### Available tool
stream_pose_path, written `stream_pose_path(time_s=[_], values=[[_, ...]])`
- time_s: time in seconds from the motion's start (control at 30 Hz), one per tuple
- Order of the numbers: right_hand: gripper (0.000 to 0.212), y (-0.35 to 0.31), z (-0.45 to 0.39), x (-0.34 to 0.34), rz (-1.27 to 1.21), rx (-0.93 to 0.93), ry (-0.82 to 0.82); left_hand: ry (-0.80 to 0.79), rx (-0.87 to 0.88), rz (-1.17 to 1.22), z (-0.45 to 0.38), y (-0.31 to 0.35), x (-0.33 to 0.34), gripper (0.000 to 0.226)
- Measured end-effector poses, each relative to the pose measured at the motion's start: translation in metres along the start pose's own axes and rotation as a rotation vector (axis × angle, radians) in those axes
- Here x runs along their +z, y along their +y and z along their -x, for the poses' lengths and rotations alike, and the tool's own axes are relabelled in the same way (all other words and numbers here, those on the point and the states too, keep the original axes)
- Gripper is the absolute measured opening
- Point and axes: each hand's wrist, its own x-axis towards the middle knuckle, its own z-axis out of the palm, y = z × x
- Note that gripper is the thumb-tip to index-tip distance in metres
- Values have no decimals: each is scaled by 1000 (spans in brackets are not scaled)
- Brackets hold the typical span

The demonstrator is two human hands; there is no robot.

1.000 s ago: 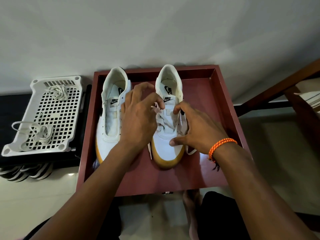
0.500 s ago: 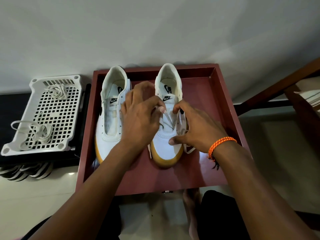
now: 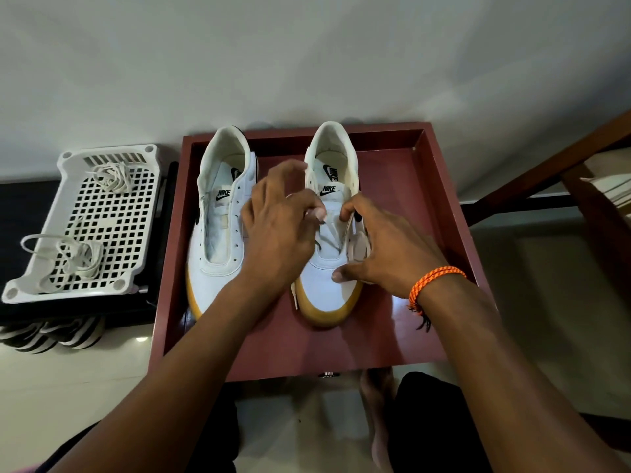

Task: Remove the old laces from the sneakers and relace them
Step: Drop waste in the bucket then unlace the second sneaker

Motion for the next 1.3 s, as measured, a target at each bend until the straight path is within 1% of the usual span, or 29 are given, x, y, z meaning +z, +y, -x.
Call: stream_pose_path(time_s=[0.07, 0.1, 0.17, 0.23, 0.27, 0.33, 0.4, 0.5, 0.57, 0.6, 0.63, 0.7, 0.73, 0.77, 0.87, 1.0, 1.07, 1.13, 1.2, 1.23, 1.3], values=[[80, -1, 0, 0, 10, -3, -4, 30, 22, -34, -1, -3, -7, 19], [81, -1, 0, 0, 11, -6, -5, -2, 72, -63, 0, -4, -7, 20], [80, 0, 0, 1, 11, -17, -3, -125, 175, -111, 5, -6, -2, 15], [79, 1, -1, 1, 9, -27, -1, -215, 218, -136, 11, -5, 8, 11], [80, 0, -1, 1, 4, -28, -1, -222, 215, -141, 12, -5, 12, 8], [80, 1, -2, 1, -6, -19, -2, -195, 186, -119, 9, -4, 13, 3], [81, 2, -2, 1, -7, -8, -2, -143, 142, -61, 5, -2, 10, 6], [80, 2, -2, 2, -12, -5, 5, -6, 63, 9, -2, -3, -2, 6], [80, 1, -2, 3, -3, -4, 5, 55, 84, -16, -4, -5, -9, 7], [80, 1, -2, 2, -2, -3, 2, 43, 125, -42, -3, -5, -11, 13], [80, 1, -1, 2, -3, -3, 1, -5, 175, -67, -1, -6, -10, 17], [79, 3, -1, 1, -5, -9, -1, -147, 235, -115, 6, -5, -1, 15], [78, 3, -1, 1, -7, -12, -1, -199, 234, -132, 9, -4, 5, 13], [77, 3, -2, 2, -9, -14, -3, -219, 223, -141, 11, -4, 9, 10], [78, 3, -2, 2, -19, -10, 0, -169, 187, -96, 7, -5, 10, 1], [79, 4, -3, 3, -9, -10, 6, -4, 62, 14, -2, -4, -5, 10], [79, 3, -3, 4, -10, -14, 9, 37, 61, -3, -3, -4, -11, 8], [79, 4, -3, 4, -10, -13, 9, -25, 136, -88, 1, -4, -10, 12], [78, 4, -2, 4, -16, -17, 5, -147, 208, -151, 7, -5, -1, 14], [78, 5, -2, 4, -19, -21, 3, -197, 216, -157, 9, -5, 4, 14], [78, 5, -2, 4, -22, -24, 0, -223, 194, -141, 11, -5, 9, 10]])
